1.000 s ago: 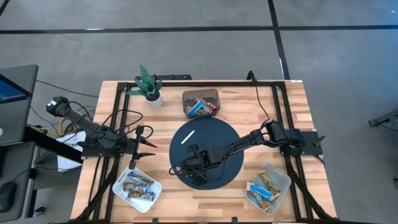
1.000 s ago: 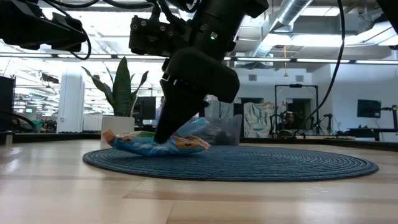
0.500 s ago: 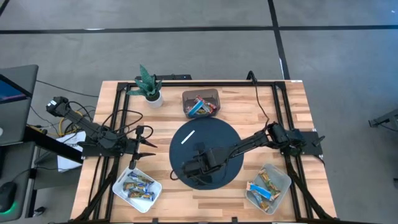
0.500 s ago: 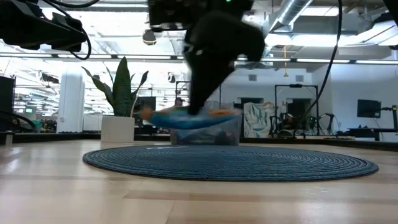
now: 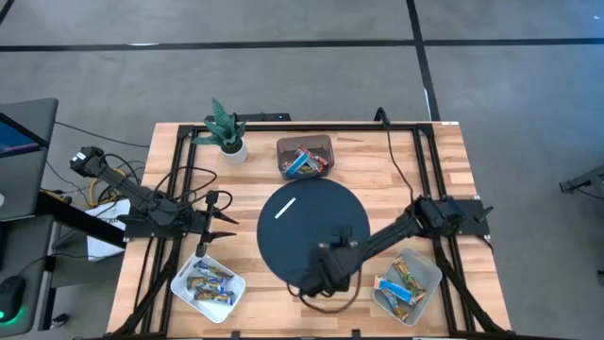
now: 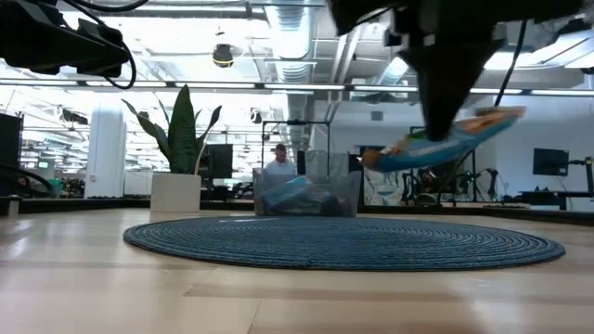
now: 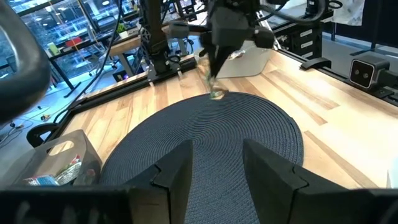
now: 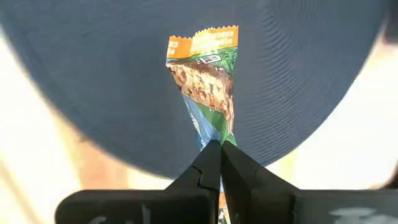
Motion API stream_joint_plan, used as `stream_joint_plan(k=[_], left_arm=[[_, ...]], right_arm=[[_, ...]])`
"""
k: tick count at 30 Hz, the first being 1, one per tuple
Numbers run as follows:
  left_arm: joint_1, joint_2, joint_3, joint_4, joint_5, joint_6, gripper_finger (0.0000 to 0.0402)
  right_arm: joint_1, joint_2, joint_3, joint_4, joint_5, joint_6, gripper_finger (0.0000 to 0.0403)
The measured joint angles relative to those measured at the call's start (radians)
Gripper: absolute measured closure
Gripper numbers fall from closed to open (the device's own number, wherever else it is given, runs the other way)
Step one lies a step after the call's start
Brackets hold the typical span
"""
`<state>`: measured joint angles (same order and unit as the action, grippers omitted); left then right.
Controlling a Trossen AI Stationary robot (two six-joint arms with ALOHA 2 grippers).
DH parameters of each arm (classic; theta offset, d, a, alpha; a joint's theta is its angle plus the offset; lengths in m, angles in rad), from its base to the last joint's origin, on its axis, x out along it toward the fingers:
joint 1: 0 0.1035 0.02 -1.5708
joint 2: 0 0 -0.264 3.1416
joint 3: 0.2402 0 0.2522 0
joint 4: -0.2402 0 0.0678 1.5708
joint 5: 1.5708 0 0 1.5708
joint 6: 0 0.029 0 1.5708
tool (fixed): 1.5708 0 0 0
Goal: Pick and place Granola Bars by type
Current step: Put the yellow granola bar into the gray bin
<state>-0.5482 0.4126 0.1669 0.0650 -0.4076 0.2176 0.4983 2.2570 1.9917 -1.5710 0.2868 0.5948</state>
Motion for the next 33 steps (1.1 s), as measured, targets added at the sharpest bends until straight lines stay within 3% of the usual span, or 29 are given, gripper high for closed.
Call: stream_joint_plan(k=[23, 33], left_arm=[[0.0, 0.0, -0.001, 0.065, -0.024, 0.127, 0.0265], [0.0, 0.0, -0.001, 0.1, -0.023, 0.174, 0.0265]], right_arm=[[0.36, -0.081, -0.006, 0.0, -0.06, 0.66, 0.0403], [0.462, -0.088, -0.114, 0.004, -0.106, 0.876, 0.0403]])
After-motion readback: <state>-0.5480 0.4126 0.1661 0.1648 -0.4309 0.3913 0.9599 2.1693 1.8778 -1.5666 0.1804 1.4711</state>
